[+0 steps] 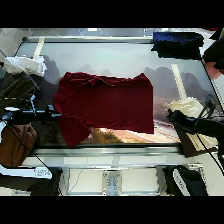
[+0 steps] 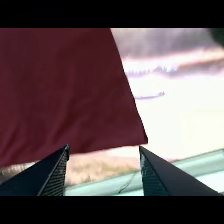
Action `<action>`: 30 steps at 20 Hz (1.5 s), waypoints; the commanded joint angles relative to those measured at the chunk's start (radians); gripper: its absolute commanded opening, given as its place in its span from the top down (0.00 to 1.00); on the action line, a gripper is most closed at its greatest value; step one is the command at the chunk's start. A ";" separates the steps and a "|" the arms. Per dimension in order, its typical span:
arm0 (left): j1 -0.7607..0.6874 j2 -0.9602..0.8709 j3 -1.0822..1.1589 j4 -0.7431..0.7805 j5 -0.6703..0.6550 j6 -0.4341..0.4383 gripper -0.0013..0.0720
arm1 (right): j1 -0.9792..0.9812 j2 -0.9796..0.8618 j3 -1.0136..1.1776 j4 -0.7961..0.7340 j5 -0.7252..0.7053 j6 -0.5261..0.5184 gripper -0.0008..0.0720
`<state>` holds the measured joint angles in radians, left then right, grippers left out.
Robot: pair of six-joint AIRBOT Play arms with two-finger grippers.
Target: Fold the shirts.
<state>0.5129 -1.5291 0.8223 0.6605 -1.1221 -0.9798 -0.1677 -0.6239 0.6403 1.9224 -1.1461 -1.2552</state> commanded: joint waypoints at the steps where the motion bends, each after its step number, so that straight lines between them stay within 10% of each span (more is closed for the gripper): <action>1: 0.000 0.000 0.001 0.000 -0.028 0.001 0.97 | 0.000 -0.209 -0.049 0.185 -0.037 -0.107 0.40; 10: 0.000 0.000 0.001 0.000 -0.035 0.001 0.97 | 0.002 -0.526 -0.107 0.327 -0.021 -0.156 0.39; 25: 0.000 0.001 0.001 0.000 -0.050 0.001 0.97 | 0.043 -0.549 -0.107 0.298 0.229 -0.054 0.29; 27: 0.000 0.001 0.001 0.000 -0.050 0.001 0.97 | 0.043 -0.549 -0.107 0.299 0.241 -0.054 0.51; 29: 0.000 0.001 0.001 0.000 -0.050 0.001 0.97 | 0.043 -0.549 -0.105 0.306 0.263 -0.053 0.98; 30: 0.000 0.001 0.001 0.000 -0.050 0.001 0.97 | 0.043 -0.549 -0.097 0.307 0.266 -0.053 0.97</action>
<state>0.5129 -1.5291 0.8227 0.6605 -1.1721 -0.9791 -0.1249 -1.1728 0.5362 2.2242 -0.9112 -1.3186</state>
